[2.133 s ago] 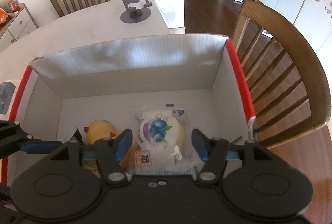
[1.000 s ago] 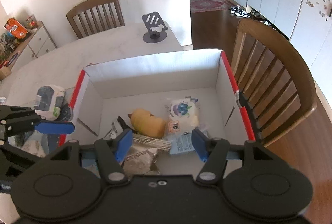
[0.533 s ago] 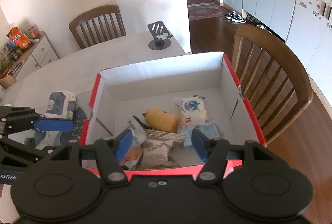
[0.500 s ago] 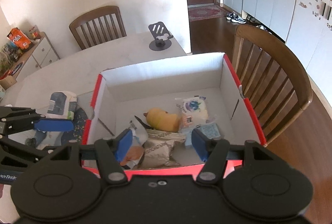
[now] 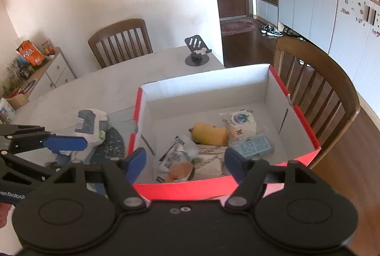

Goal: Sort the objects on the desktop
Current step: 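Withdraw both tools from the box toward the table, then grasp the dark mesh snack packet with the left tool while the right tool grasps the white cable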

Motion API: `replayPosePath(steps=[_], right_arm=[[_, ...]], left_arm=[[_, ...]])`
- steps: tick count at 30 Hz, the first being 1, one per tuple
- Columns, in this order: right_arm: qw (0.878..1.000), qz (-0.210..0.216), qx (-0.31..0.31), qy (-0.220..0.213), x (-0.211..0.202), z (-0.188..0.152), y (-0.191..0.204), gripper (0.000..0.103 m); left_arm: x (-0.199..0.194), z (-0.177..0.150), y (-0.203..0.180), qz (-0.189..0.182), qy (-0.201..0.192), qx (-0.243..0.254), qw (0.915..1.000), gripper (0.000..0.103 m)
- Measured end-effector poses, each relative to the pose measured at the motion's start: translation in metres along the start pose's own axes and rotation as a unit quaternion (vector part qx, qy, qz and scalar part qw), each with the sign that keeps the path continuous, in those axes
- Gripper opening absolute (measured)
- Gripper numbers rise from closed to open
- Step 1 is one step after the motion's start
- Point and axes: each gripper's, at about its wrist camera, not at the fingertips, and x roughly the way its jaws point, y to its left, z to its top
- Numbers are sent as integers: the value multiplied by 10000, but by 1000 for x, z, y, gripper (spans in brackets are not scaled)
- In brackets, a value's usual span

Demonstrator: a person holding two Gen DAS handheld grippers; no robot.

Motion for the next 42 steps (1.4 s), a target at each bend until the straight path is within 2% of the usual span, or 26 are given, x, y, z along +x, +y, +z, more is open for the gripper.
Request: replayPosePath(steps=[4, 7, 13, 16, 19, 21, 23, 42], right_arm=[[10000, -24, 47, -48, -3, -6, 10, 75], [9999, -13, 110, -66, -5, -10, 18, 75], [9999, 78, 125, -51, -3, -18, 41, 77], [9998, 149, 144, -33, -1, -21, 53, 78], [9996, 231, 168, -12, 2, -24, 66, 78], [9994, 292, 179, -5, 4, -27, 74, 78], [9993, 336, 156, 23, 7, -29, 83, 78], [9983, 530, -112, 233, 32, -36, 143, 79]], left_arm=[[-11, -8, 6, -69, -9, -13, 10000, 68], [-19, -15, 12, -58, -33, -27, 10000, 74], [-33, -29, 27, -55, -56, -144, 9999, 77], [-40, -37, 35, 13, -65, -183, 9998, 84], [-47, -45, 46, 71, -75, -241, 9997, 84], [-52, -52, 54, 163, -93, -298, 9994, 91], [-55, -59, 61, 267, -115, -332, 9990, 103], [-87, -107, 133, 712, -141, -986, 9925, 103]])
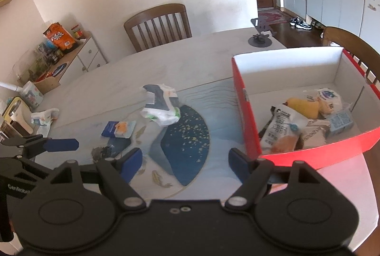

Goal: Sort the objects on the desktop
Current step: 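Grasp the dark mesh snack packet with the left tool while the right tool grasps the white cable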

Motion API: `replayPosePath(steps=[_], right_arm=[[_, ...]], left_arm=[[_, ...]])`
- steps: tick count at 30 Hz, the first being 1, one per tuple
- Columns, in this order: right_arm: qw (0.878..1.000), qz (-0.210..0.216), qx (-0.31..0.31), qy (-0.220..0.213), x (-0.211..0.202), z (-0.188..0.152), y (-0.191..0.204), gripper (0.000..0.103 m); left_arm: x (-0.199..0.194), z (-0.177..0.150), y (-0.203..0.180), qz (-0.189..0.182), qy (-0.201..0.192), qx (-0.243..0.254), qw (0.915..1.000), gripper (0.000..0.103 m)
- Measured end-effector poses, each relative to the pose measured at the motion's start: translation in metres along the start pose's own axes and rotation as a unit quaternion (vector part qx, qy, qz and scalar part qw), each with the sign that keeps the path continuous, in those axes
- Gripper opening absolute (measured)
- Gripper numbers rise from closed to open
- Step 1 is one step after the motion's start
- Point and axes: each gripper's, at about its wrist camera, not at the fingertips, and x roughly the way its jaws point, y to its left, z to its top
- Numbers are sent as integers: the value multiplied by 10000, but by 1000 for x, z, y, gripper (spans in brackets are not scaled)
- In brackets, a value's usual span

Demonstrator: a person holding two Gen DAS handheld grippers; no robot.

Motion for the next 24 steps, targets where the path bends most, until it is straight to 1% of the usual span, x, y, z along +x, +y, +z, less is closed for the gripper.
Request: replayPosePath(steps=[12, 17, 21, 24], right_arm=[[9980, 308, -412, 379, 23, -23, 38, 80], [9958, 389, -622, 544, 32, -37, 53, 80], [9939, 420, -777, 659, 38, -50, 63, 79], [9925, 441, -880, 724, 43, -60, 71, 79]], left_arm=[[7, -20, 43, 491, 94, -347, 9981, 103], [13, -32, 53, 682, 199, -363, 9968, 103], [17, -39, 62, 764, 247, -410, 9959, 103], [22, -43, 69, 928, 264, -445, 9943, 103]])
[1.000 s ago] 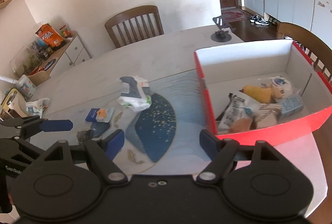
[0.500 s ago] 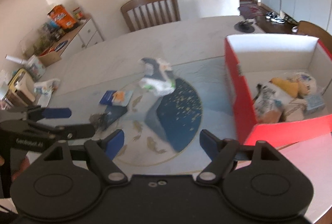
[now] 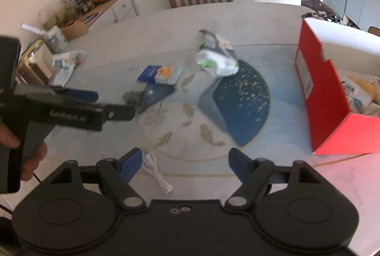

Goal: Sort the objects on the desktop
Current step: 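Grasp the dark mesh snack packet with the left tool while the right tool grasps the white cable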

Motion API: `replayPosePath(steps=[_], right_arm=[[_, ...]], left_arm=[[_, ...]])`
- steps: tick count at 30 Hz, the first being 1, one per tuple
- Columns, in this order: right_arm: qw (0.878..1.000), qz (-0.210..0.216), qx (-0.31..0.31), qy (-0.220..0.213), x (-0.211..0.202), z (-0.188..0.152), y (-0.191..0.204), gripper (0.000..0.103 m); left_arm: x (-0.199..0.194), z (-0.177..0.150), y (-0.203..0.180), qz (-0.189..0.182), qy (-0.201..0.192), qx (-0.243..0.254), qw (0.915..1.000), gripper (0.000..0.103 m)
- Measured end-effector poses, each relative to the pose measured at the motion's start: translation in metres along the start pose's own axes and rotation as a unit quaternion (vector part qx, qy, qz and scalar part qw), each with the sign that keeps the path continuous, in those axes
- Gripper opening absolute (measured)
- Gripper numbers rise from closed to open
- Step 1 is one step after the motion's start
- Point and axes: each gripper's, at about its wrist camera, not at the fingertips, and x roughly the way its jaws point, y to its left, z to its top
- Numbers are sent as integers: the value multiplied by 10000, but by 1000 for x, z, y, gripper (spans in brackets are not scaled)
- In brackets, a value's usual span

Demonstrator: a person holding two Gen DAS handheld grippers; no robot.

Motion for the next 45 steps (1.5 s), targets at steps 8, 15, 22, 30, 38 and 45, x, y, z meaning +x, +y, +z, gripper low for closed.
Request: replayPosePath(steps=[8, 15, 22, 30, 38, 45], right_arm=[[9997, 15, -243, 80, 14, -12, 17, 79], [9988, -91, -453, 153, 31, -22, 31, 79], [9967, -254, -750, 182, 52, -31, 48, 77], [9942, -199, -1013, 302, 68, -36, 62, 64], [9942, -205, -1010, 316, 76, -34, 60, 61], [9928, -284, -1139, 258, 81, -31, 62, 54]], left_arm=[[13, -9, 12, 205, 61, -48, 9998, 103], [23, -12, 18, 376, 39, -61, 9993, 103], [31, -11, 20, 559, -15, -109, 9984, 103], [41, -10, 17, 655, 2, -35, 9978, 103], [48, -4, 21, 605, 13, -101, 9981, 103], [58, -5, 27, 613, 98, -255, 9977, 102]])
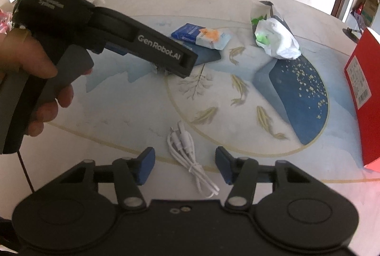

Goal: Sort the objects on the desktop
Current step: 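Grasp the dark mesh snack packet with the left tool while the right tool grasps the white cable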

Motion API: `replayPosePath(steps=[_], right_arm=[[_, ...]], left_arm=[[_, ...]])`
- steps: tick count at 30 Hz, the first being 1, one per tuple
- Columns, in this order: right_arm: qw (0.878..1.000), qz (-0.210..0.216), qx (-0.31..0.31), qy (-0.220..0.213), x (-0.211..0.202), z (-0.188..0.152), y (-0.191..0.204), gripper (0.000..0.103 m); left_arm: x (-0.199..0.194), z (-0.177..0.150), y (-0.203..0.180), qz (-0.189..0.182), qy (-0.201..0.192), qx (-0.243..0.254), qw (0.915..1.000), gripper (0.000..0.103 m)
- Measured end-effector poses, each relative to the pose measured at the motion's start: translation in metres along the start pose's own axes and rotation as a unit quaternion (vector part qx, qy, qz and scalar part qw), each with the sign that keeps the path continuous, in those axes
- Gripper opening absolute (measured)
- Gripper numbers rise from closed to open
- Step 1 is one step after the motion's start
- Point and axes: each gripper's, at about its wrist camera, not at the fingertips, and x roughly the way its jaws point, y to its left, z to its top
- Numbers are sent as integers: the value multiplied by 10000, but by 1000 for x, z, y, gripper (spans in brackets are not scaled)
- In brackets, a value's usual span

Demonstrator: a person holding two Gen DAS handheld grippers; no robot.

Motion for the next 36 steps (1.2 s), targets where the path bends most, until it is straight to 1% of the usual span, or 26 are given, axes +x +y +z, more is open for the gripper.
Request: replayPosePath(steps=[4, 9, 12, 15, 18, 20, 21, 22, 23, 26, 27, 28, 34, 36], right_arm=[[9999, -116, -100, -30, 2, 0, 0, 52], [9998, -143, -106, -38, 2, 2, 1, 51], [9998, -147, -124, -31, 3, 2, 1, 49], [9998, -146, -135, -39, 2, 2, 1, 46], [9998, -162, -118, -45, 2, 2, 1, 43], [9998, -167, -125, -61, 2, 2, 1, 40], [9998, -170, -123, -71, 1, 2, 1, 37], [9997, -181, -116, -81, 1, 2, 0, 34], [9997, -192, -104, -91, 1, 2, 0, 33], [9997, -214, -81, -99, 1, 2, -2, 27], [9997, -222, -71, -101, 1, 2, -2, 25], [9997, -232, -56, -103, 1, 2, -3, 22], [9995, -306, 59, -104, 0, 1, -9, 20], [9993, -332, 122, -96, -1, 1, -11, 20]], left_arm=[[5, -1, 2, 23, 7, -82, 10000, 102], [11, 0, 2, 86, 28, -131, 9999, 102], [13, 1, 1, 149, 15, -108, 9998, 101], [14, 3, 1, 201, -7, -94, 9998, 97], [15, 3, -2, 301, -24, -14, 9995, 91], [14, 4, -5, 364, -35, 91, 9993, 84], [13, 4, -5, 341, -49, 113, 9993, 82], [13, 4, -6, 334, -60, 132, 9993, 77], [12, 5, -7, 319, -66, 150, 9994, 72], [11, 5, -11, 283, -76, 222, 9993, 63], [10, 5, -12, 272, -81, 240, 9993, 61], [10, 5, -13, 260, -84, 260, 9993, 58], [8, 6, -16, 191, -117, 317, 9992, 40], [8, 5, -16, 183, -133, 305, 9993, 39]])
